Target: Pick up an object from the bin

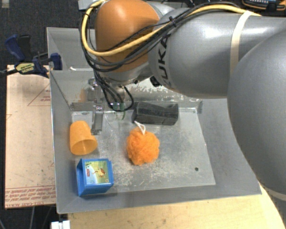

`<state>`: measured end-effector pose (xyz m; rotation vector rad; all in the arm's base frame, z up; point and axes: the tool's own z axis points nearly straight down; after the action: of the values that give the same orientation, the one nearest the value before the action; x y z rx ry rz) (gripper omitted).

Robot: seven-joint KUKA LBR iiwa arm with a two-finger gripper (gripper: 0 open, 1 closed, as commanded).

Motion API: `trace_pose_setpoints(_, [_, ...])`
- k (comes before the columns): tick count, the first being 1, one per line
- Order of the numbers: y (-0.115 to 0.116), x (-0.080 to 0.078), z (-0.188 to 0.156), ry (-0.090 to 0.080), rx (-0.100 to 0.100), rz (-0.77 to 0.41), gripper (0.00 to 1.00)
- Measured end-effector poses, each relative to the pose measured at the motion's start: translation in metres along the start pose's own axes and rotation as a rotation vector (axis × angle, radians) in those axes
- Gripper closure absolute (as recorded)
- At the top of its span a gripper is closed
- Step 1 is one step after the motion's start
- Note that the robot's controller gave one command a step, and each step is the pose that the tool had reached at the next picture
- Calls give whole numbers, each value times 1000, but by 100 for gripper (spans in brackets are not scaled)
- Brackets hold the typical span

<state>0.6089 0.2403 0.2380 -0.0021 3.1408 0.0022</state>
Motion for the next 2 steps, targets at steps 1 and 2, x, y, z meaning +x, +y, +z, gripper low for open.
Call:
trace_pose_setpoints(1, [1,4,10,-10,-3,-14,0])
trace_pose_setpoints(2, [7,13,73,-5,-2,-127,0])
